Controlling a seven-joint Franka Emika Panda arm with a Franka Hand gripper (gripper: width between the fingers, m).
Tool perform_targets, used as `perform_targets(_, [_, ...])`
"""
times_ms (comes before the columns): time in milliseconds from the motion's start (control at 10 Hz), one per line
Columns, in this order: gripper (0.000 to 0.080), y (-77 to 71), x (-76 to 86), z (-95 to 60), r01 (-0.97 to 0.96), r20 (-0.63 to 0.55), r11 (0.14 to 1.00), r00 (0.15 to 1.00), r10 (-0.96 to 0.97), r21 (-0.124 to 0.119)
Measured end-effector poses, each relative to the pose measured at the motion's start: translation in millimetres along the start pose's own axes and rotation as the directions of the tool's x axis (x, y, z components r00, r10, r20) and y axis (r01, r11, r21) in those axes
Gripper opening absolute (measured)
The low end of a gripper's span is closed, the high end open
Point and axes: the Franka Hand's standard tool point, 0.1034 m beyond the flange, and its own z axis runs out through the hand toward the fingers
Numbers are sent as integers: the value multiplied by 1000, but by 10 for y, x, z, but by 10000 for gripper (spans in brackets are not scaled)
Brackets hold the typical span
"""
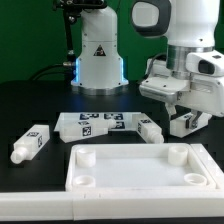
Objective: Assemble desk
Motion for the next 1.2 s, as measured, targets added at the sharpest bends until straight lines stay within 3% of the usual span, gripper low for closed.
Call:
perform_targets(200, [284,-21,-4,15,159,11,987,987,-159,1])
perform_targets(500, [285,-48,97,75,554,40,832,832,-554,-4])
perform_targets(600, [285,-25,110,70,581,49,814,813,-580,-19])
perform_targets(700, [285,-27,103,70,578,49,816,816,-576,-18])
perform_targets(800, [351,-29,104,73,575,49,818,818,-573,-18])
perform_targets(900, [351,-31,105,76,562,48,827,827,-561,-19])
perform_targets(1100, [613,-19,57,-41,518,66,856,854,-517,2])
perform_targets(1200, [638,24,40,-147,424,85,906,903,-422,-12])
